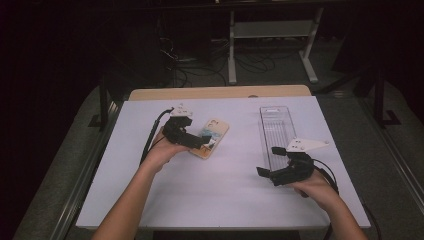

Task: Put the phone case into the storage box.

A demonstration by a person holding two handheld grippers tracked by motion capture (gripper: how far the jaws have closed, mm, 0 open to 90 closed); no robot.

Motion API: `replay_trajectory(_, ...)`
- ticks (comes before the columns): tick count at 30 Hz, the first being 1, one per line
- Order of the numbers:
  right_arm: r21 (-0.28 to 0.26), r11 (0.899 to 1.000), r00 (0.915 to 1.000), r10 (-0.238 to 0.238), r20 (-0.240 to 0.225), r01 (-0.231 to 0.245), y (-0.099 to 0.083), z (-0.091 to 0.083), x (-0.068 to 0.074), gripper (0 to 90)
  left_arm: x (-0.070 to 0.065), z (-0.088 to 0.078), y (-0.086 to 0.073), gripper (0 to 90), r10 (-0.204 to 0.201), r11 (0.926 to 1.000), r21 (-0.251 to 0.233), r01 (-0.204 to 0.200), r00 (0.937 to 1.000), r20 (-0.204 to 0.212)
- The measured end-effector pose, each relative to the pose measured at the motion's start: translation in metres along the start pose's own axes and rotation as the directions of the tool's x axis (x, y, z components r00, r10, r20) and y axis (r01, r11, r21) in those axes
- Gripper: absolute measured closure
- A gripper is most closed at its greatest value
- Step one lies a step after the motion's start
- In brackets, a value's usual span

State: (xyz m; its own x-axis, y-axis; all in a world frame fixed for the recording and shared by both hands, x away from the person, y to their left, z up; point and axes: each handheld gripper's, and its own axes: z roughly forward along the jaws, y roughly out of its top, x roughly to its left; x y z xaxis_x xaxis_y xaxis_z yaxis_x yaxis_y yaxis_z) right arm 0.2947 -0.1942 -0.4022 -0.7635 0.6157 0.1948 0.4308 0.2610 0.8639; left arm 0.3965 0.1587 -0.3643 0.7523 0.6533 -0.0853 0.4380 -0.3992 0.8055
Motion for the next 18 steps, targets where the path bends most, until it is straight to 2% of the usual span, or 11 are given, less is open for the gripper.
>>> replay_trajectory(4, 0.0, 1.0, 1.0, 0.0, -0.001, 0.0, 0.0, 0.0, 0.0, 3.6, 0.002, 0.001, 0.01, 0.0, 0.005, 1.0, -0.004, -0.005, 0.9999, -0.013)
replay_trajectory(5, 0.0, 1.0, 1.0, -0.001, -0.001, 0.001, 0.0, 0.0, 0.0, 3.6, 0.001, 0.002, 0.012, 0.0, -0.004, 0.9999, -0.009, 0.004, 0.9999, -0.015)
replay_trajectory(7, 0.0, 1.0, 1.0, 0.0, -0.001, 0.0, 0.0, 0.0, 0.0, 3.6, 0.003, 0.004, 0.016, 0.0, 0.008, 1.0, -0.002, -0.009, 0.9998, -0.019)
replay_trajectory(9, 0.0, 1.0, 1.0, 0.0, -0.001, 0.0, 0.0, 0.0, 0.0, 3.6, 0.003, 0.007, 0.019, 0.0, -0.008, 0.9999, -0.009, 0.007, 0.9996, -0.026)
replay_trajectory(11, 0.0, 1.0, 1.0, 0.0, -0.002, 0.0, 0.0, 0.0, 0.0, 3.7, 0.004, 0.009, 0.021, 0.0, 0.0, 1.0, -0.001, 0.0, 0.9995, -0.031)
replay_trajectory(12, 0.0, 1.0, 1.0, 0.0, -0.002, 0.0, 0.0, 0.0, 0.0, 3.6, 0.004, 0.011, 0.022, 0.0, -0.01, 0.9999, -0.005, 0.01, 0.9993, -0.037)
replay_trajectory(13, 0.0, 1.0, 1.0, 0.0, -0.002, 0.0, 0.0, 0.0, 0.0, 3.7, 0.006, 0.012, 0.023, 0.0, 0.001, 1.0, 0.008, -0.001, 0.9992, -0.041)
replay_trajectory(17, -0.002, 1.0, 1.0, 0.003, -0.003, -0.003, 0.0, 0.0, 0.0, 3.7, 0.011, 0.019, 0.026, 0.0, 0.001, 0.9996, 0.029, 0.001, 0.9986, -0.053)
replay_trajectory(18, -0.001, 1.0, 1.0, 0.003, -0.003, -0.003, 0.0, 0.0, 0.0, 3.7, 0.01, 0.021, 0.026, 0.0, -0.02, 0.9993, 0.032, 0.022, 0.9984, -0.053)
